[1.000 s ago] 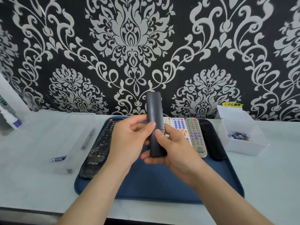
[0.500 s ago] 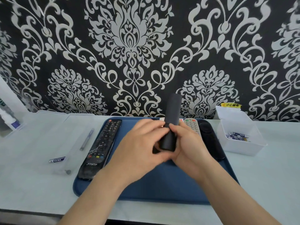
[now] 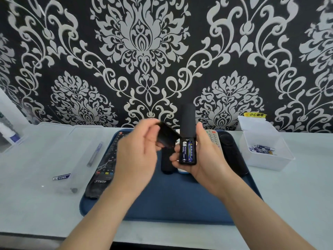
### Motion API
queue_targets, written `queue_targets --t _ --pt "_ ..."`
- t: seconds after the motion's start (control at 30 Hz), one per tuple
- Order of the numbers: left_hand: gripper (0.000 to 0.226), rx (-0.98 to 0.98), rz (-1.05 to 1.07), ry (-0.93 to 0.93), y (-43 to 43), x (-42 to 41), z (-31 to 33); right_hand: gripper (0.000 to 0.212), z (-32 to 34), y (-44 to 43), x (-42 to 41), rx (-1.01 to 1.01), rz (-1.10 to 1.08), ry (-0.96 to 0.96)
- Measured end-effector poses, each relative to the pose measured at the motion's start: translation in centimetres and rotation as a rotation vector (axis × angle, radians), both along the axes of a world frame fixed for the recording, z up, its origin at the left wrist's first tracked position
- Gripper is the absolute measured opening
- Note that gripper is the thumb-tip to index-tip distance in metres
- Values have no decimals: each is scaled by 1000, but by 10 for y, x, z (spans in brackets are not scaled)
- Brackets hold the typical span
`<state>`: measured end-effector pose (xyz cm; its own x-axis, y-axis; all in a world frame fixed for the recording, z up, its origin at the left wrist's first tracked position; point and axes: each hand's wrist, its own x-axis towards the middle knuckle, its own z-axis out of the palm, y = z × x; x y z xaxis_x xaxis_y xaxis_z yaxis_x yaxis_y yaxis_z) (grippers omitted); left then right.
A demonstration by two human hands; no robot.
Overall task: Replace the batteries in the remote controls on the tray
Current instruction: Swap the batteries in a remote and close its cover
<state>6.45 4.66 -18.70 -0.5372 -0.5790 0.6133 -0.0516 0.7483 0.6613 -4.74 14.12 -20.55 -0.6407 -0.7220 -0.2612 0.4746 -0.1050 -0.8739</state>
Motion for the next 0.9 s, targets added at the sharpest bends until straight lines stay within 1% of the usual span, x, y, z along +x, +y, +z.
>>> queue_targets --t 0.03,0.07,0.13,0.2,0.27,0.33,0.4,0.47,0.5,0.57,0.63,0.67,0.7,0.8,0.9 --pt "18 65 31 -1 -7 1 3 60 1 0 -1 4 -17 -12" --pt "23 118 23 -61 -14 3 5 58 2 2 -3 1 -32 -25" --pt "28 136 -60 -275 -26 8 6 53 4 4 -6 -13 -58 -44" --pt "29 25 -126 -504 -34 13 -1 52 6 6 -7 -27 -76 -66" --pt "28 -80 -189 -652 -35 14 -7 52 6 6 -9 -34 -84 -80" --pt "29 -105 -271 -733 -32 12 -11 52 5 6 -10 -43 -82 -79" --pt "37 -97 -349 -824 -28 9 -14 52 4 6 -10 -49 -71 -76" --pt "46 -139 -370 -882 -23 7 -18 52 3 5 -9 -54 -57 -75" --pt "46 -183 -346 -830 -21 7 -20 52 2 5 -9 -55 -46 -74" --pt "34 -259 -272 -579 -16 3 -19 53 -1 4 -9 -60 -11 -67" --pt "13 -224 -232 -327 -8 1 -13 54 -3 3 -9 -61 37 -51" --pt "12 -205 -231 -272 -3 -1 -11 55 -4 3 -8 -59 56 -33" --pt "19 -196 -239 -262 1 -2 -10 55 -5 2 -8 -61 71 -15" --pt "38 -204 -274 -325 8 -3 -14 56 -5 1 -3 -90 100 17" --pt "43 -217 -253 -358 8 -4 -15 59 -7 0 -1 -76 120 65"
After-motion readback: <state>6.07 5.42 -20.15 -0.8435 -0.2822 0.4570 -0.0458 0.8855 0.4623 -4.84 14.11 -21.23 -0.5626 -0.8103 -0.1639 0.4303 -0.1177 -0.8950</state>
